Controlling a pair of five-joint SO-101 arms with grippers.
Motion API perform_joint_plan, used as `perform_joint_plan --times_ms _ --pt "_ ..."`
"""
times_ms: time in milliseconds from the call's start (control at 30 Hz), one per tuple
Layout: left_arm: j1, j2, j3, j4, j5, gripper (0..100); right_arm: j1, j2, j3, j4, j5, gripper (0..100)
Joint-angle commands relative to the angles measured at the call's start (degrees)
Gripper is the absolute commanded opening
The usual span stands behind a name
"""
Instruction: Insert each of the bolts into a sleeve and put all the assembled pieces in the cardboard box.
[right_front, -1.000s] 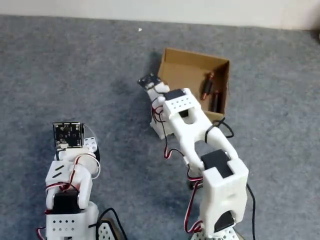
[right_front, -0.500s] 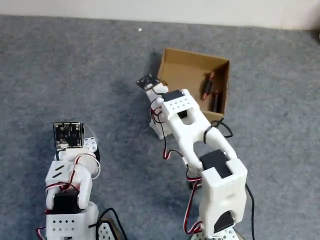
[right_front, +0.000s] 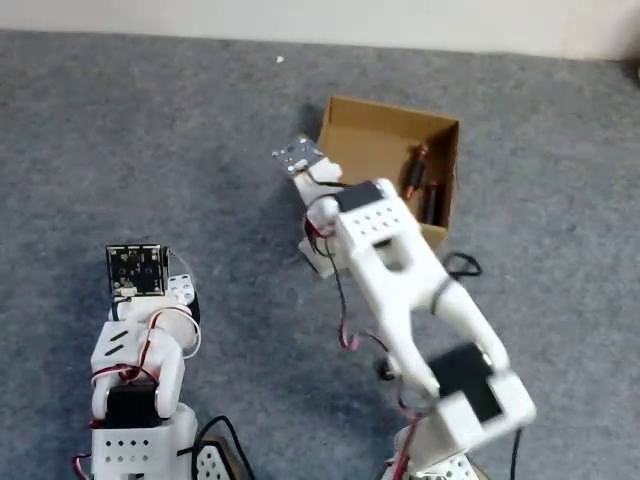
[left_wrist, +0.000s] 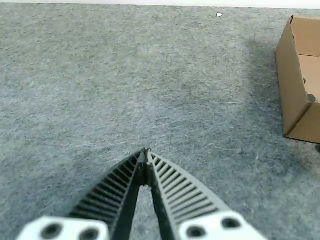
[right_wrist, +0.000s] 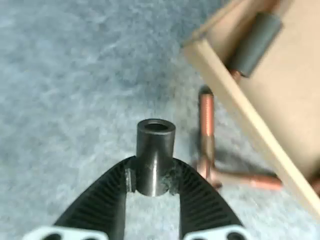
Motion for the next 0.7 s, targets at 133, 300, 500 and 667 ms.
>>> perform_joint_plan --times_ms 133,300,500,667 --pt "-0.6 -0.4 1.0 0.2 -1.4 2 4.2 -29.5 14.5 0.0 -0.2 0.5" --pt "-0.6 -0.4 1.3 0.8 -12.2 12 9.7 -40.5 22.5 -0.1 -4.2 0.5" --pt "0.3 0.0 -5.4 7.7 -15.3 13 18.3 -49.0 32.2 -9.5 -12.7 0.5" --pt "11.4 0.2 -14.2 17.9 -21.7 13 23.4 -53.3 39.9 -18.4 -17.5 0.5"
